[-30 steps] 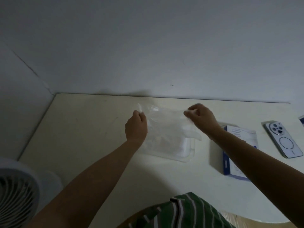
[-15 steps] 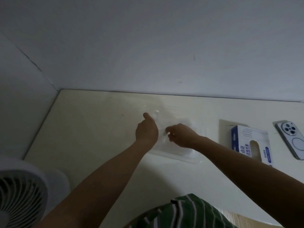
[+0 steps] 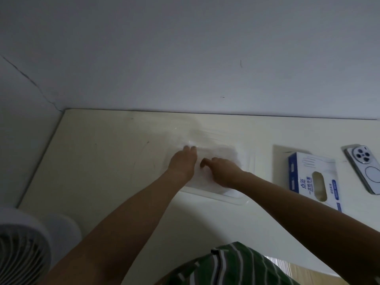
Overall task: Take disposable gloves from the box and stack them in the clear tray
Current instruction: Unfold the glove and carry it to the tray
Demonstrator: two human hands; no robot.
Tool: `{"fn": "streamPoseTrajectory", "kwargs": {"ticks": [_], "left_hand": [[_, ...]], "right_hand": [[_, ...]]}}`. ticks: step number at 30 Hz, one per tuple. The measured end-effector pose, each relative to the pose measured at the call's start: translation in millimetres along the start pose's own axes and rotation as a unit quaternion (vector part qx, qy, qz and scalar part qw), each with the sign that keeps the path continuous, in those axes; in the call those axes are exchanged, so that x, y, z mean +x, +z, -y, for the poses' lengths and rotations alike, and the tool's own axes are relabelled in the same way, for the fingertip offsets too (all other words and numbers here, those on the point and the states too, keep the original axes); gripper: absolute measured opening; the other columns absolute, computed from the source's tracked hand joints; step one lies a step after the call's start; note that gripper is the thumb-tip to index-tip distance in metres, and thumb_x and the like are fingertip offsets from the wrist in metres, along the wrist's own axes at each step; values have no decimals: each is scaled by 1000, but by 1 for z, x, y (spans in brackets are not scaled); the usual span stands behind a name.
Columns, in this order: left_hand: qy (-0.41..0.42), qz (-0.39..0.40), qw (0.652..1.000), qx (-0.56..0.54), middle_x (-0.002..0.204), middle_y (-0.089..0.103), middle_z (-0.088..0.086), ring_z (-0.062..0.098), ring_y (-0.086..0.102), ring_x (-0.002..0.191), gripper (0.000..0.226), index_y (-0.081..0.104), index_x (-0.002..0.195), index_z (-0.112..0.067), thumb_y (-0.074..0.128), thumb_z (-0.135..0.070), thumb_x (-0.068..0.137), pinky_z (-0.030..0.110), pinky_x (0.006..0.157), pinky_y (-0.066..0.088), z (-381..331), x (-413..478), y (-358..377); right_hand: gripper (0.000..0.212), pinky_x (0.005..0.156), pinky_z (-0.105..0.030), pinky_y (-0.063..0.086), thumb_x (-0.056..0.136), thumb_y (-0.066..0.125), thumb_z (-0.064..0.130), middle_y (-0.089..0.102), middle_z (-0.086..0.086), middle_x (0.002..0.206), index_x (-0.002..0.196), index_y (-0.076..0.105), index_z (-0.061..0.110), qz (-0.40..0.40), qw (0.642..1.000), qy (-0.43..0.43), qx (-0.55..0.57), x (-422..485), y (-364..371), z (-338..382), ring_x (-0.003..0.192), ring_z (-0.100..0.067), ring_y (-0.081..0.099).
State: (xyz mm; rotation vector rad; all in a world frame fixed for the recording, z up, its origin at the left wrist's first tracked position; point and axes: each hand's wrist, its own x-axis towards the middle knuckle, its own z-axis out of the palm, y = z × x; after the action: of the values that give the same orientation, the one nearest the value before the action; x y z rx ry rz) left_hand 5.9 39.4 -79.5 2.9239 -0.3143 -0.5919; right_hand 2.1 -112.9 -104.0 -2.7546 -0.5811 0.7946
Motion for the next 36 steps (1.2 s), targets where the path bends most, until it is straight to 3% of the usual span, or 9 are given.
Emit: {"fn": "streamPoseTrajectory", "kwargs": {"ticks": [5,9,16,22,24,26,29,32,36], "left_hand": [[-25,104,994,-14,138,30,20,36,43,123,95,29,140,-8,79,-49,71,40,100,42,10,9,17],[-22,118,993,11,145,18,21,39,33,131,120,12,149,-11,81,-57,63,41,105,37,10,13,29],[-57,160,985,29,152,1,14,36,13,141,132,-14,151,-15,78,-56,66,46,108,37,6,21,36],[-57,194,979,29,154,-4,20,40,7,144,132,-17,150,-11,77,-56,69,46,115,27,2,22,26],[-85,209,974,-19,154,0,21,40,12,144,122,-8,153,-13,76,-53,73,43,115,28,1,19,14],[-103,180,977,-48,148,26,21,36,35,134,85,23,148,-9,69,-40,84,38,104,39,-2,20,2],[-95,-3,994,-53,115,63,12,29,61,102,26,61,113,-9,52,-19,92,33,80,46,-27,21,-17],[-47,-154,981,-108,95,65,2,21,61,86,16,65,98,-16,51,-20,93,30,67,43,-69,23,-33],[48,-198,964,-171,81,65,-3,19,59,74,12,62,91,-20,50,-21,90,29,62,40,-141,25,-43]], "right_hand": [[79,94,-38,46,84,68,15,43,-14,140,148,22,16,23,999,32,-11,0,0,-6,121,-33,52],[102,101,-36,41,81,74,23,27,-17,152,154,4,16,47,998,44,-20,-1,3,-9,129,-34,45],[108,101,-37,40,83,74,26,12,-26,156,155,-6,13,49,998,45,-16,5,10,-7,129,-39,46],[104,104,-33,37,85,72,30,15,-25,156,154,-4,12,60,997,38,0,1,0,-5,133,-35,42],[100,105,-33,35,84,73,30,25,-20,152,155,5,11,59,998,25,2,-9,-13,-4,134,-33,38],[82,100,-31,39,85,72,28,40,-15,142,151,27,13,29,999,-2,35,-19,-30,-4,125,-28,46],[40,88,-27,48,90,66,24,63,-4,114,128,59,18,-80,990,-48,103,-41,-62,-13,89,-13,59],[19,77,-26,49,91,62,19,69,4,90,107,71,19,-186,969,-35,160,-64,-83,-40,72,-7,57],[14,64,-24,40,90,60,15,65,7,79,96,73,18,-242,952,68,173,-104,-83,-108,64,-5,52]]}}
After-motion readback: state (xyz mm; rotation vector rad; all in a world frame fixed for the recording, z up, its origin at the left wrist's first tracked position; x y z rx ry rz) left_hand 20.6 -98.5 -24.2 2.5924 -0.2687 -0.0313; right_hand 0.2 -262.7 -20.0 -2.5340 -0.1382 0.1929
